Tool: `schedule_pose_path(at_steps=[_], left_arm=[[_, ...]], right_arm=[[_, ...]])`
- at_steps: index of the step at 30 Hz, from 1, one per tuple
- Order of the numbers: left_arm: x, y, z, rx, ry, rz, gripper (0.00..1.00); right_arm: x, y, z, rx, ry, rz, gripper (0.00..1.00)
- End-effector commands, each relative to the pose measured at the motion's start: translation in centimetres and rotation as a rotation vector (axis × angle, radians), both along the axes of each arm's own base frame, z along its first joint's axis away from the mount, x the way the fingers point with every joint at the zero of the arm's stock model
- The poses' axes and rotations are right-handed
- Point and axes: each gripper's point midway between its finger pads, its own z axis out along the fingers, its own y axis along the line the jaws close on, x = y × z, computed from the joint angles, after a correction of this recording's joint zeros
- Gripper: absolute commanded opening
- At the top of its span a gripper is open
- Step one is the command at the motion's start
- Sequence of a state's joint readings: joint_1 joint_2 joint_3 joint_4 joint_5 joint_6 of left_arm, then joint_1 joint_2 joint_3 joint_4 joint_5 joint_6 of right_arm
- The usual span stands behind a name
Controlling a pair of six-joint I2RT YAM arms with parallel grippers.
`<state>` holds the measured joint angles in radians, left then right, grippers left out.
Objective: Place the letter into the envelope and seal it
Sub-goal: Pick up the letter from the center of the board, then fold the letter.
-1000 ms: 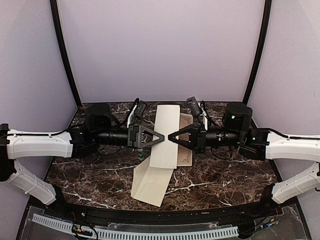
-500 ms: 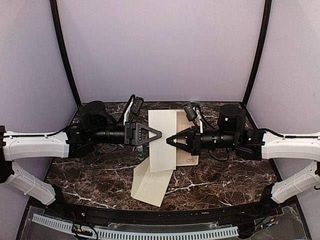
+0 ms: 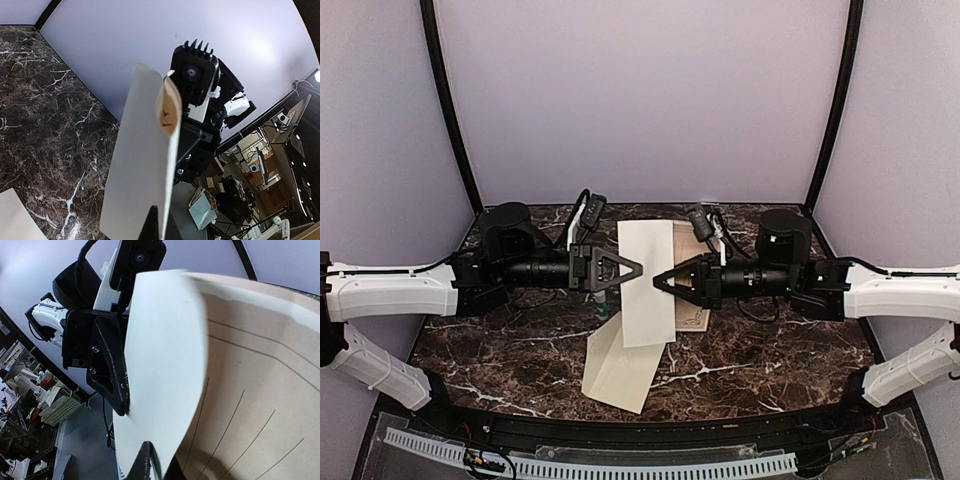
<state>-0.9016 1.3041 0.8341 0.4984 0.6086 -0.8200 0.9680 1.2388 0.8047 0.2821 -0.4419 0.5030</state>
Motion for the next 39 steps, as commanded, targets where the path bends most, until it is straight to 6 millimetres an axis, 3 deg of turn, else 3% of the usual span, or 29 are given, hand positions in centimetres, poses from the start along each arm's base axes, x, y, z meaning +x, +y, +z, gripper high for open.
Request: schedule_pose_path(at_steps=[1,4,11,19,24,31,35,39], left_arm=[[-0.2,0.4,1.0,-0.021,-0.035,0.014,0.00],[0.2,1.2,0.6,0.011,-0.047,0.067,0.00],[1.8,3.3,-0.5,0.124,-0.063,0.219,0.00],[0.0,3.9,1.9,0.067,-0.152,0.150,0.00],[-0.8,4.1,3.0,0.045,-0.194,0.124,0.00],[-1.5,3.8,3.7,-0.001,-0.201,0.077,0.00],[-1.7,3.6,3.9,-0.020,-0.197,0.061,0.00],[-1.6,3.5,3.9,-0.031,-0.192,0.060,0.00]], right_arm=[[0.4,-0.6,1.6,0.031,-0.027,-0.038,0.21],[0.7,-1.1,2.2,0.035,-0.048,-0.069,0.39],[2.1,-4.4,5.3,0.062,-0.125,-0.229,0.65],[5.5,-10.0,4.0,0.014,-0.086,-0.484,0.74],[7.6,-12.7,1.7,0.007,0.018,-0.587,0.77],[8.5,-11.7,-3.0,-0.130,0.101,-0.544,0.70],[6.6,-9.2,-3.1,-0.140,0.086,-0.358,0.67],[4.1,-7.5,-1.8,-0.101,0.047,-0.213,0.68]])
